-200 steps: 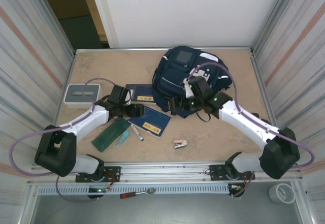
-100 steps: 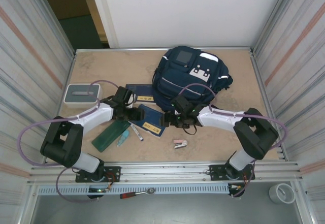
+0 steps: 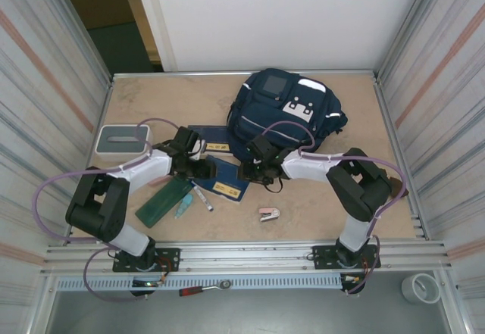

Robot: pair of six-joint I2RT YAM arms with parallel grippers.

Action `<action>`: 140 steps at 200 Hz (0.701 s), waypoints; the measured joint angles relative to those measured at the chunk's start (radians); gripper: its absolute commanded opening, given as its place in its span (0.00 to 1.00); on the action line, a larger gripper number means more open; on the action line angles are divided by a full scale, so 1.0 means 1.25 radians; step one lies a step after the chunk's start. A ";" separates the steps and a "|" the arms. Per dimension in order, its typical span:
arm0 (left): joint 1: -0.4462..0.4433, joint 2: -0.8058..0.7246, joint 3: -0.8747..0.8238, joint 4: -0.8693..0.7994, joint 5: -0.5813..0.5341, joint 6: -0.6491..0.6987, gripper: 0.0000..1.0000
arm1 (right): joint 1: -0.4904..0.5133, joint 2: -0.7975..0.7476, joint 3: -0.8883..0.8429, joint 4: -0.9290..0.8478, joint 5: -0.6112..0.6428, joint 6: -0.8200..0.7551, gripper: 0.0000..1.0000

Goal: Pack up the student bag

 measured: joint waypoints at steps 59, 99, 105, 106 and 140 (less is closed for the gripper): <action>-0.022 0.008 0.036 0.025 0.034 -0.004 0.67 | -0.039 -0.008 -0.002 0.030 0.027 0.019 0.21; -0.023 -0.021 0.013 0.046 0.035 -0.020 0.68 | -0.049 -0.047 -0.023 0.060 0.036 0.038 0.03; -0.023 -0.028 0.007 0.046 0.032 -0.021 0.68 | -0.050 -0.049 -0.026 0.065 0.036 0.042 0.01; -0.023 -0.029 0.007 0.046 0.032 -0.021 0.69 | -0.050 -0.049 -0.027 0.066 0.036 0.041 0.01; -0.027 -0.052 -0.014 0.045 -0.010 -0.021 0.73 | -0.050 -0.059 -0.029 0.082 0.035 0.043 0.00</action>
